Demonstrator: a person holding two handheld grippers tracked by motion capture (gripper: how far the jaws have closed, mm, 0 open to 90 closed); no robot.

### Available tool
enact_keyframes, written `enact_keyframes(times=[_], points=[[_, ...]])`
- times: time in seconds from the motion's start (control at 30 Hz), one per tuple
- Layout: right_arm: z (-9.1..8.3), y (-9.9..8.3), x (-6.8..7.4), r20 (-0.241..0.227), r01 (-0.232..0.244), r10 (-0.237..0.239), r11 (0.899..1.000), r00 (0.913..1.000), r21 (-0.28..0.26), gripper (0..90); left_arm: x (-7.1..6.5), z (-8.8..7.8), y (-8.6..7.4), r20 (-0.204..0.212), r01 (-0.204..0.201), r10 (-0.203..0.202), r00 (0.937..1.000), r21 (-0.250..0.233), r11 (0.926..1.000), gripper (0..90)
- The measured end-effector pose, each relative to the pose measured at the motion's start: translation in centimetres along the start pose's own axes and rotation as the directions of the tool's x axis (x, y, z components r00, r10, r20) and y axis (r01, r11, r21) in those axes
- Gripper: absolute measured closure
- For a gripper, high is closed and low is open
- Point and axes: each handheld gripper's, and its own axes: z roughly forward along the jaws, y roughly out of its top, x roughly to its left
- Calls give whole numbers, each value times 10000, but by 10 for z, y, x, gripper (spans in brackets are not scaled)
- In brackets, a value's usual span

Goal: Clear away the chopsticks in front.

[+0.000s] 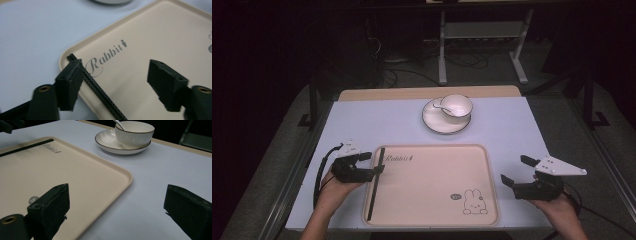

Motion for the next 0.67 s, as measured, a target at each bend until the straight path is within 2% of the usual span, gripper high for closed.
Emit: enact_keyframes(times=[0.07, 0.13, 0.2, 0.4, 0.67], points=[[-1, 2, 1, -66, 7, -7, 10000, 10000, -75, 57, -1, -9, -2, -132, -58, 53, 9999, -385, 9992, 240], [-2, 6, 3, -242, 35, -42, 9996, 9997, -293, 57, -1, -20, -4, -239, -93, 70, 9997, -947, 9955, 218], [-4, 9, 5, -341, 21, -37, 9989, 9994, -471, 57, 0, -26, -6, -218, -36, 11, 9998, -1166, 9932, 204], [-5, 14, 8, -403, 105, -132, 9978, 9991, -658, 57, 2, -30, -16, -233, 3, -27, 9997, -996, 9950, 198], [-7, 15, 6, -351, 20, -48, 9969, 9994, -781, 57, 2, -27, -17, -173, -3, -12, 9999, -881, 9961, 198]])
